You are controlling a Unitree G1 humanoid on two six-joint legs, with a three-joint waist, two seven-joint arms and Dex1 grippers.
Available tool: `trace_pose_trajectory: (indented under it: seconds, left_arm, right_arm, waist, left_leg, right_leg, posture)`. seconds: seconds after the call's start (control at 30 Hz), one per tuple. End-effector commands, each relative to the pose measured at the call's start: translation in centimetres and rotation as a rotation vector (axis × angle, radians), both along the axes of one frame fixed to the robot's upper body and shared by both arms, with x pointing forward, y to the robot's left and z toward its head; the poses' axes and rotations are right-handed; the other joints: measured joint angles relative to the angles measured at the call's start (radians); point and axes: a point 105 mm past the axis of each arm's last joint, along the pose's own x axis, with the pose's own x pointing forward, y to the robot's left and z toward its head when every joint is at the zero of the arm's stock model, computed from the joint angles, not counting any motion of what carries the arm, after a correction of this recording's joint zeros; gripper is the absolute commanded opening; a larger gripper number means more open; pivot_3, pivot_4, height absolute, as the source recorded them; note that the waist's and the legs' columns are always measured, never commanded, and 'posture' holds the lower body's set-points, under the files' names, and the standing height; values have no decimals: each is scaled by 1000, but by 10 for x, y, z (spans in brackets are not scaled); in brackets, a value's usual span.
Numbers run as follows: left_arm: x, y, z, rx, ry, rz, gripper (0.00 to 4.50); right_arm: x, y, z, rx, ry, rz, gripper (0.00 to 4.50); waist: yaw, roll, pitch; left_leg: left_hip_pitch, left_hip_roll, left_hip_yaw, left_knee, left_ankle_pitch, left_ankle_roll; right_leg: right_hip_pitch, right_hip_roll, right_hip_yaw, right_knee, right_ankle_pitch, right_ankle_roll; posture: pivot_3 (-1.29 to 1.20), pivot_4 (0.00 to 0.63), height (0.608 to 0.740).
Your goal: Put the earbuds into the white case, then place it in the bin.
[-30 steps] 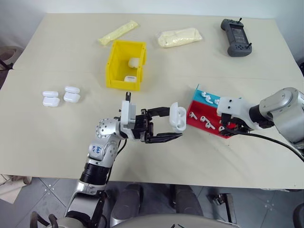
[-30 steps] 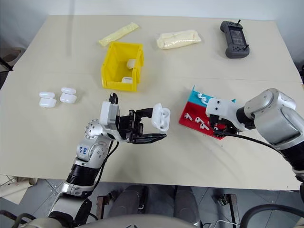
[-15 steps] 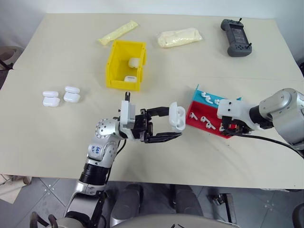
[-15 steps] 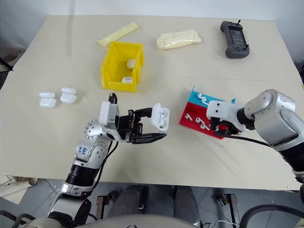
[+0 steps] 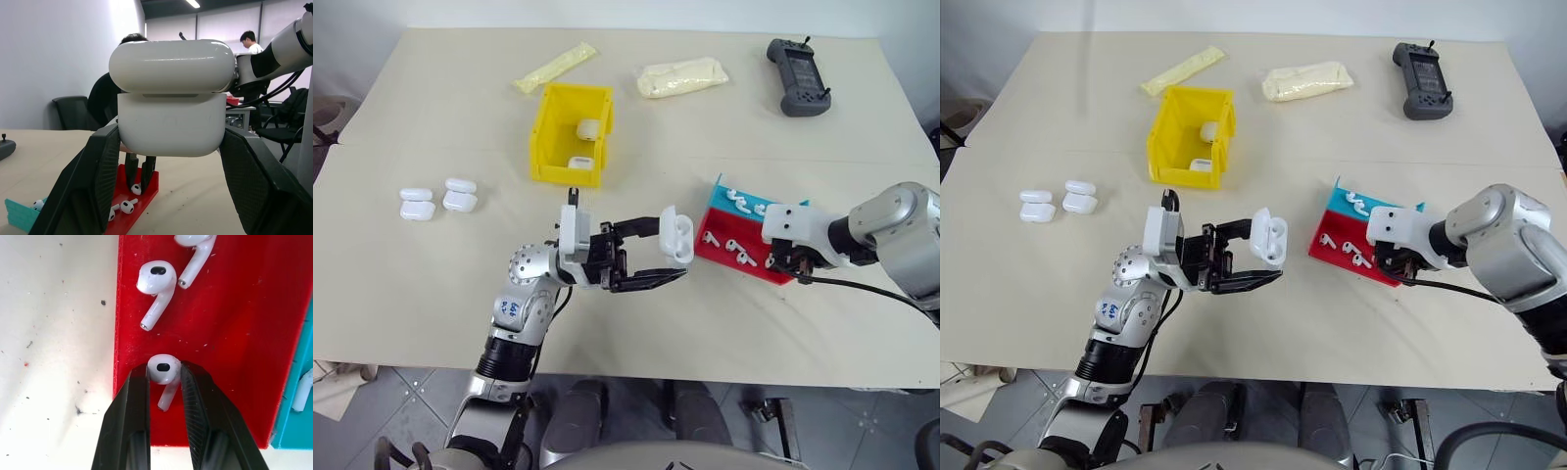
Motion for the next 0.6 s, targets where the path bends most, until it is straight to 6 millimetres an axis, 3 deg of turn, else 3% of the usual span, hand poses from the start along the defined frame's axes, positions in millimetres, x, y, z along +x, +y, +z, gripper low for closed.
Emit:
trace_pose_trajectory:
  seconds: [0.03, 0.13, 0.33, 0.53, 0.6]
  left_arm:
    - [-3, 0, 10, -31, -35, -33, 2737]
    - [2, 1, 6, -17, 4, -37, 2737]
    - [5, 3, 2, -1, 12, -69, 2737]
    - [3, 6, 2, 31, 23, -96, 2737]
    - [2, 8, 2, 36, 21, -98, 2737]
  right_arm:
    - [2, 17, 37, 219, -141, 64, 518]
    - [1, 25, 53, 374, -249, 58, 518]
    - [-29, 48, 70, 833, -431, 161, 518]
    - [-54, 80, 78, 1208, -482, 153, 518]
    - [-61, 92, 77, 1254, -467, 164, 518]
  waist:
    - [1, 0, 0]
    - [0, 0, 0]
    - [2, 0, 0]
    - [-3, 0, 0]
    - [-3, 0, 0]
  left_leg:
    - [0, 0, 0, 0, 0, 0]
    - [0, 0, 0, 0, 0, 0]
    - [0, 0, -1, 0, 0, 0]
    - [1, 0, -1, 0, 0, 0]
    - [2, 1, -1, 0, 0, 0]
  right_leg:
    - [0, 0, 0, 0, 0, 0]
    - [0, 0, 0, 0, 0, 0]
    - [1, 0, -1, 1, 0, 1]
    - [1, 1, 0, 1, 1, 1]
    - [1, 1, 0, 1, 0, 1]
  posture:
    - [0, 150, 740]
    - [0, 150, 740]
    - [0, 150, 740]
    - [0, 150, 740]
    - [0, 150, 740]
